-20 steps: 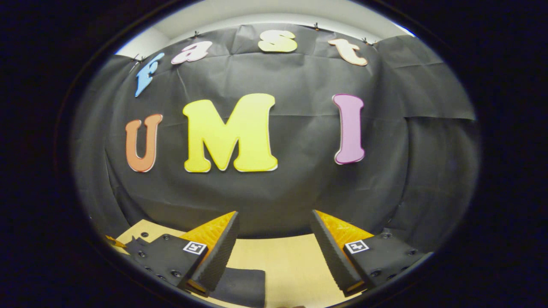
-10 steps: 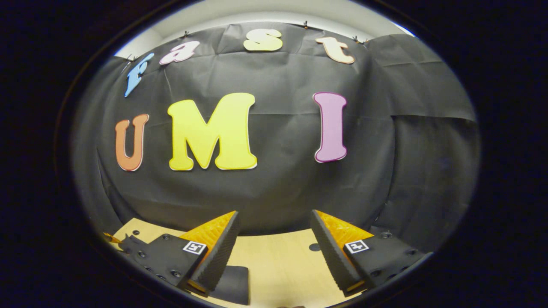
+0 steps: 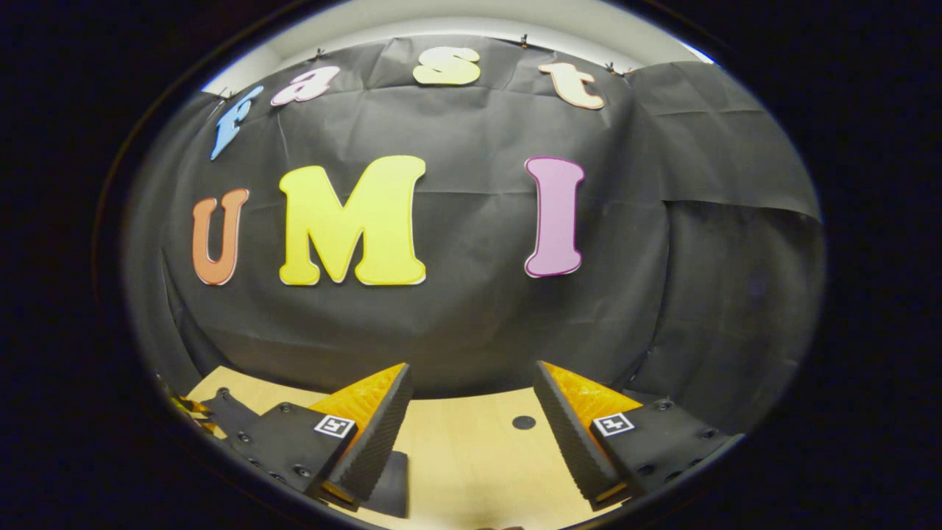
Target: Grasp the waist and the cuffs of the jeans and fold them to make the two legs overlap; first hold the waist and fold one-third of the jeans toward the cuffs, then hold the cuffs and fold the remaining one-third in the same direction to finish folding.
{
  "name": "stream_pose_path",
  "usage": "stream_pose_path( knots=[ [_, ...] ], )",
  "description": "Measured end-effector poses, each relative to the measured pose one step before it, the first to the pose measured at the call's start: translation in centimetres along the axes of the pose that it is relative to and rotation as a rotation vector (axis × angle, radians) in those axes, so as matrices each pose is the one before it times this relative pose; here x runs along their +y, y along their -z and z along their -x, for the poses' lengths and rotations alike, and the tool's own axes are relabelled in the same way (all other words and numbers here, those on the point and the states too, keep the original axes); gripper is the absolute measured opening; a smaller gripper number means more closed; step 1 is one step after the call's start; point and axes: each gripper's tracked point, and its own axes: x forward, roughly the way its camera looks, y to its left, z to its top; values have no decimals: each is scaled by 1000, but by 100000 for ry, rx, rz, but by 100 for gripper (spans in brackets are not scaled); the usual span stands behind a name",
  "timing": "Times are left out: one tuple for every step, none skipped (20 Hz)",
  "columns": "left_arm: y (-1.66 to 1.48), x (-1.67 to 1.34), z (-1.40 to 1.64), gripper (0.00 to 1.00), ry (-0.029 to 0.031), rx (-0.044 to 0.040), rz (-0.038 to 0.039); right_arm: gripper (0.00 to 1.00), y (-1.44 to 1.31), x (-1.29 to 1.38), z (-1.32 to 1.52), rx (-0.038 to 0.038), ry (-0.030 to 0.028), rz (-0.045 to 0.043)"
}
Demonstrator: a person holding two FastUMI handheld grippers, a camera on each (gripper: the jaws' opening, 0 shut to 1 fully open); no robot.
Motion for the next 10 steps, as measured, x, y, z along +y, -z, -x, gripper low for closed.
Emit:
stream_pose_path(
  knots=[
    [-24, 50, -525, 53, -161, 353, 1974, 98, -41, -369, -54, 134, 675, 6],
    [175, 59, -312, 43, -214, 435, 1183, 98, 17, -275, 2, 400, 638, -155],
    [258, -203, -261, 34, 483, 221, -219, 100, 168, -307, -68, 433, 492, -322],
    [20, 207, -99, 31, -1118, 13, -1814, 100, 42, -214, 55, 611, 498, -331],
    [90, -91, 39, 24, 648, 9, -1932, 100, 165, -249, 50, 475, 374, -396],
    [-34, 88, -68, 19, -2219, -1266, -2408, 98, -47, -133, 54, 263, 315, -254],
    [-105, 58, 203, 9, -922, -111, -3434, 100, 68, -55, 125, 170, 15, -2],
    [-49, 133, 273, 6, -883, -11, -4030, 100, 27, -38, 95, 140, -10, 76],
    [-43, -187, 228, 5, -843, 11, -2924, 100, 1, 48, 98, 54, -431, 112],
    [-100, -576, 422, 4, 716, 23, -2061, 100, -57, 81, 112, 86, -303, 544]
  ],
)
